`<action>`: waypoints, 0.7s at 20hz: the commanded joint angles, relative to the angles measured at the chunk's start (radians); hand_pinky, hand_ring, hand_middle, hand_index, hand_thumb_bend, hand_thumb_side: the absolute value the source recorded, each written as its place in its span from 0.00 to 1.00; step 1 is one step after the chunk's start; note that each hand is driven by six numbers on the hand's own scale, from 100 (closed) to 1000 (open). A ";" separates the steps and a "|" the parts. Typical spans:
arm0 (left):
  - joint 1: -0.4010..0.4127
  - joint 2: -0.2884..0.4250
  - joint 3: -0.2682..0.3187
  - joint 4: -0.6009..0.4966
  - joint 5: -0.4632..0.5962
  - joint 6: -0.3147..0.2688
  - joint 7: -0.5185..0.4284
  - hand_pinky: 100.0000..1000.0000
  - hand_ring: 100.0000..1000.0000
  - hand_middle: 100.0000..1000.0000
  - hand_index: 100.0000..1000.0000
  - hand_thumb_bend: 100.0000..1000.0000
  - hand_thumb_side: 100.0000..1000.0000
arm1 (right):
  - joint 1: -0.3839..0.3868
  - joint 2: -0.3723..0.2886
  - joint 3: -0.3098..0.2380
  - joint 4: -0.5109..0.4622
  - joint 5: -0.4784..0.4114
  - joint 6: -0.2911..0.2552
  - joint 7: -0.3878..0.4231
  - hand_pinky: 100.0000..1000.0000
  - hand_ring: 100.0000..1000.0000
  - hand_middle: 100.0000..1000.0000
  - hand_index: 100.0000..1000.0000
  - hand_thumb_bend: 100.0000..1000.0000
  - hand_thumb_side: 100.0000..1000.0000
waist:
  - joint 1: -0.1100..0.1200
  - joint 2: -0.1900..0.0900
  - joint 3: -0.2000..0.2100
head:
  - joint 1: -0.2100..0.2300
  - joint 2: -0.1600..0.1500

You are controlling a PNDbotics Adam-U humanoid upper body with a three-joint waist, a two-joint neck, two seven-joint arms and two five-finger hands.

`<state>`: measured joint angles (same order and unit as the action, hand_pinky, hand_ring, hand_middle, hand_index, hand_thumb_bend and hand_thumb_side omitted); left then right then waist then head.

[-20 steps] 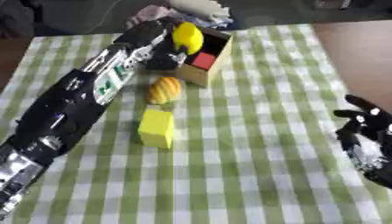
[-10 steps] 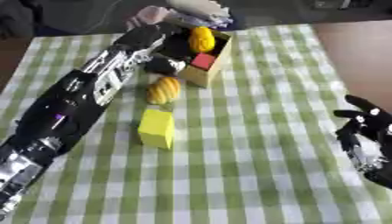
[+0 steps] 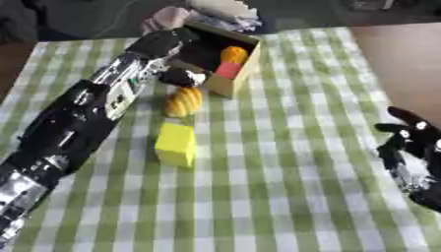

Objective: Pick up objects on the table and place them in the box.

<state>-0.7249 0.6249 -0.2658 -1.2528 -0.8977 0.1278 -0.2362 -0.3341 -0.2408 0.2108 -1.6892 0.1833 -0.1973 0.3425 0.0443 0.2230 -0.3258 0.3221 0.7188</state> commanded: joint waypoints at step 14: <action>0.105 0.254 0.037 -0.423 0.172 -0.078 -0.157 0.80 0.79 0.88 0.95 0.36 0.66 | -0.009 -0.016 -0.019 -0.010 0.005 0.001 -0.016 0.67 0.89 0.42 0.98 0.00 0.41 | 0.009 -0.010 0.025 | -0.041 -0.024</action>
<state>-0.6121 0.8170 -0.2496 -1.6150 -0.7528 0.0610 -0.3626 -0.3339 -0.2419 0.2014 -1.6891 0.1839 -0.1963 0.3327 0.0447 0.2230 -0.3004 0.2875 0.7101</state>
